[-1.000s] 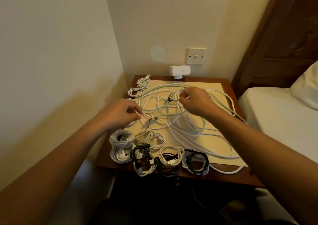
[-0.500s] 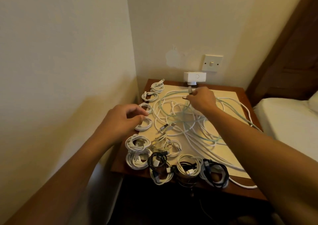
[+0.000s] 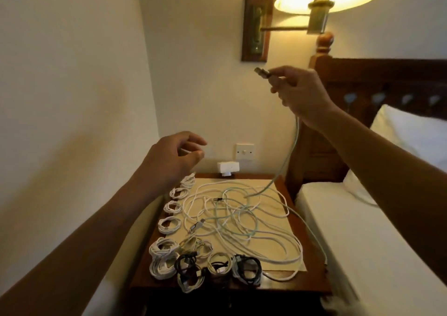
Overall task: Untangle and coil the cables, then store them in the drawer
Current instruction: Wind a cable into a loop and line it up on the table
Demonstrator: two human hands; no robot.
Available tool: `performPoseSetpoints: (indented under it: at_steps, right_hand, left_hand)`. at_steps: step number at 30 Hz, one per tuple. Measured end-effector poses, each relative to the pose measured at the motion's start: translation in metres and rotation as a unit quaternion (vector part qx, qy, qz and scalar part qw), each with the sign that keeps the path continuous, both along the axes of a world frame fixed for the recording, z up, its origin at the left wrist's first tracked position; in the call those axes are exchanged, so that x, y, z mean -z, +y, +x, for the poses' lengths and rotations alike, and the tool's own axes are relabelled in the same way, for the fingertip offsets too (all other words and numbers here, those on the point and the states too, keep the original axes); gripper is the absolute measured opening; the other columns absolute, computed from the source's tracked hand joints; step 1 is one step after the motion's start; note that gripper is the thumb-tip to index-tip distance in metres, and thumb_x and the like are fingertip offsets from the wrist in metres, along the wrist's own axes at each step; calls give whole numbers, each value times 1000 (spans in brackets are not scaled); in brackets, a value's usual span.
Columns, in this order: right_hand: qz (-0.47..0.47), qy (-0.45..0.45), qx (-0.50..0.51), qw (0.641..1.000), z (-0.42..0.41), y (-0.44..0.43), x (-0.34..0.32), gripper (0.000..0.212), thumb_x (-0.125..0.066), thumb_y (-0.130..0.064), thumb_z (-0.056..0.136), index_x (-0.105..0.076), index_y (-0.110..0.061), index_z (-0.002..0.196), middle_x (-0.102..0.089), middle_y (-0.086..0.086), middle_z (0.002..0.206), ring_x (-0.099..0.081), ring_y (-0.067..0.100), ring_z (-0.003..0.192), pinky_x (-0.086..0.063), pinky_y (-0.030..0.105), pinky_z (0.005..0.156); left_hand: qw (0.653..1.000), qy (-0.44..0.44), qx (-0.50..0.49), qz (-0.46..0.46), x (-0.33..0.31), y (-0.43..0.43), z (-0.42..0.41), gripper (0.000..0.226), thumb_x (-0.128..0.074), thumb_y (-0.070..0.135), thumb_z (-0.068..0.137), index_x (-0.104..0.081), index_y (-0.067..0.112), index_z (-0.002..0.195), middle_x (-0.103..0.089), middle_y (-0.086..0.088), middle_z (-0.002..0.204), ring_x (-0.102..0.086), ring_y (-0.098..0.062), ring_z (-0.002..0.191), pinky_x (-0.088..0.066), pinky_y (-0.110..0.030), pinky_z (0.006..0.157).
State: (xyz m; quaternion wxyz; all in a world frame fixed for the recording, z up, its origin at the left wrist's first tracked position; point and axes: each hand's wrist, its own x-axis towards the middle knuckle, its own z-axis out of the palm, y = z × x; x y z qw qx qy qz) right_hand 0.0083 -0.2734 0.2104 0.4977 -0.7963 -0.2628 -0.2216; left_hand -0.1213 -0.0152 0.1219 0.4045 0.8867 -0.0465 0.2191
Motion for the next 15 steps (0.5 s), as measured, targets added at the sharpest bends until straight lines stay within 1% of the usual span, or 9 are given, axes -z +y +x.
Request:
performPoseSetpoints:
  at_steps: [2,4,6,8,9,10,12,14,15]
  right_hand:
    - [-97,-62,-10,993,-34,-11,-28,24,-54,-13,106,-69,-22,123,-69,-7,95,-59,-4,70,-45,13,66]
    - [-180,-107,-21,978,-68,-18,-49,26,-54,-10,105,-65,-18,127,-69,-18,95,-63,-16,85,-43,0,72]
    - [-206,-119,-44,970,-102,-20,-67,28,-61,-12,102,-57,-18,129,-72,-17,94,-66,-13,95,-45,-1,75]
    - [-208,-149,-57,965,-127,-21,-79,31,-66,-15,98,-52,-20,126,-73,-14,93,-69,-9,95,-48,2,72]
    - [-214,-169,-54,961,-136,-21,-84,32,-67,-16,97,-50,-21,124,-73,-13,93,-69,-7,94,-50,3,71]
    - [-225,-186,-47,955,-143,-21,-88,32,-66,-17,98,-48,-22,124,-72,-11,93,-70,-4,92,-51,6,69]
    - [-265,-208,-20,941,-147,-25,-92,31,-63,-15,100,-49,-20,128,-70,-9,95,-70,2,87,-54,12,69]
    - [-335,-211,24,918,-137,-44,-90,27,-59,-11,102,-57,-13,128,-66,-4,99,-67,6,87,-55,17,73]
    - [-366,-205,49,906,-128,-60,-87,23,-57,-10,102,-61,-11,125,-65,-2,100,-65,7,85,-53,18,72]
  left_hand:
    - [998,-53,15,-17,-41,-21,-12,30,-71,31,94,-63,31,123,-68,10,110,-67,-8,95,-56,-29,79]
    - [993,-107,32,-40,-83,-42,-27,46,-70,42,93,-53,32,135,-63,11,118,-64,-6,99,-53,-27,78]
    - [991,-128,46,-3,-120,-62,-41,59,-65,52,93,-43,32,143,-60,13,118,-61,-2,100,-48,-21,75]
    - [989,-110,60,79,-147,-79,-53,64,-61,59,91,-39,30,143,-66,13,106,-64,-1,91,-47,-20,71]
    - [987,-91,72,109,-156,-86,-59,58,-60,58,92,-44,28,140,-71,10,95,-68,-2,82,-49,-23,70]
    - [984,-77,87,131,-162,-92,-63,43,-58,52,97,-53,26,131,-74,7,83,-69,-3,72,-51,-25,69]
    - [971,-84,80,209,-170,-94,-66,12,-54,31,104,-65,26,105,-69,6,66,-66,-4,58,-47,-24,64]
    - [947,-103,21,305,-174,-78,-67,18,-52,22,105,-64,26,92,-62,12,69,-62,-6,65,-41,-26,64]
    - [934,-105,-21,342,-172,-62,-67,18,-52,23,104,-62,26,89,-64,8,75,-64,-16,74,-40,-30,67]
